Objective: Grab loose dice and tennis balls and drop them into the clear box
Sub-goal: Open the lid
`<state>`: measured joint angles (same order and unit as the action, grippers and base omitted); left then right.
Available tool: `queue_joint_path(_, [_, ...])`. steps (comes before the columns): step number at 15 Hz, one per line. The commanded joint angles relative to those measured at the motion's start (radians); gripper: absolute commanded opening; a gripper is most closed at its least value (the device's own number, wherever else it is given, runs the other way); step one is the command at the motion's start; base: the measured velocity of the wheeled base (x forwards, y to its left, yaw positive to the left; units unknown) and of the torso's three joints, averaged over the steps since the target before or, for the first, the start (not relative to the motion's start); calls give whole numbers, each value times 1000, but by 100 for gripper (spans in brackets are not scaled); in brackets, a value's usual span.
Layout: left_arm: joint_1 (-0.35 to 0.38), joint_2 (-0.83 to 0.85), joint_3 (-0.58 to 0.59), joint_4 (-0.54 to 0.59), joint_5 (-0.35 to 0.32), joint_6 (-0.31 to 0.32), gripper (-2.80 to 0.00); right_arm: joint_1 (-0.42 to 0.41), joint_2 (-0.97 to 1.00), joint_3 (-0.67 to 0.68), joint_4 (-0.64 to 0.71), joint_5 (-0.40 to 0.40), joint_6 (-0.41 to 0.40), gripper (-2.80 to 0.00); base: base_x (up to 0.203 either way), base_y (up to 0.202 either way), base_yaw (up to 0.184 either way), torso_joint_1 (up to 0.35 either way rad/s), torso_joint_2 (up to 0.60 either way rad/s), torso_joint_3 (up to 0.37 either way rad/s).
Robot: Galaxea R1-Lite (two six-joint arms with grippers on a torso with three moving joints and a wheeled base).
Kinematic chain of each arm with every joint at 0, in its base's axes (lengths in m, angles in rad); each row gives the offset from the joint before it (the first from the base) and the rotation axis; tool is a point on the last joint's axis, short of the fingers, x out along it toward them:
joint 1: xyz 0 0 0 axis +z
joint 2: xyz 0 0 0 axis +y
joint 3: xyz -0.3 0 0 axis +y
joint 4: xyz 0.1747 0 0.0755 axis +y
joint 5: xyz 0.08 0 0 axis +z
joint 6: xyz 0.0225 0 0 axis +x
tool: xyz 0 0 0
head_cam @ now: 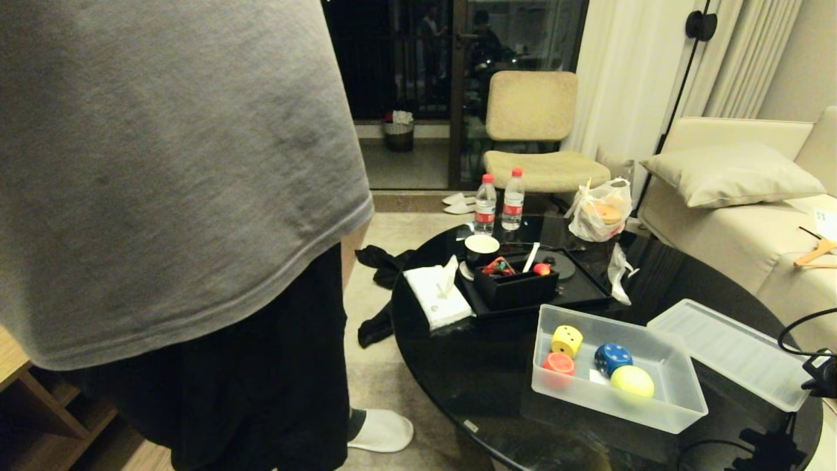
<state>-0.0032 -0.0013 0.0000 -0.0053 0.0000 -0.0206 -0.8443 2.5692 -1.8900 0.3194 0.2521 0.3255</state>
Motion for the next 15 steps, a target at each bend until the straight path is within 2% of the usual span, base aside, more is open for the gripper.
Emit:
queue_joint_path(1, [0, 1, 3, -1, 0, -1, -280, 1, 14, 6, 3, 1, -20, -280, 0, 0, 0, 0, 0, 0])
queue_joint_path(15, [0, 1, 3, -1, 0, -1, -280, 8, 16, 9, 10, -1, -41, -280, 0, 0, 0, 0, 0, 0])
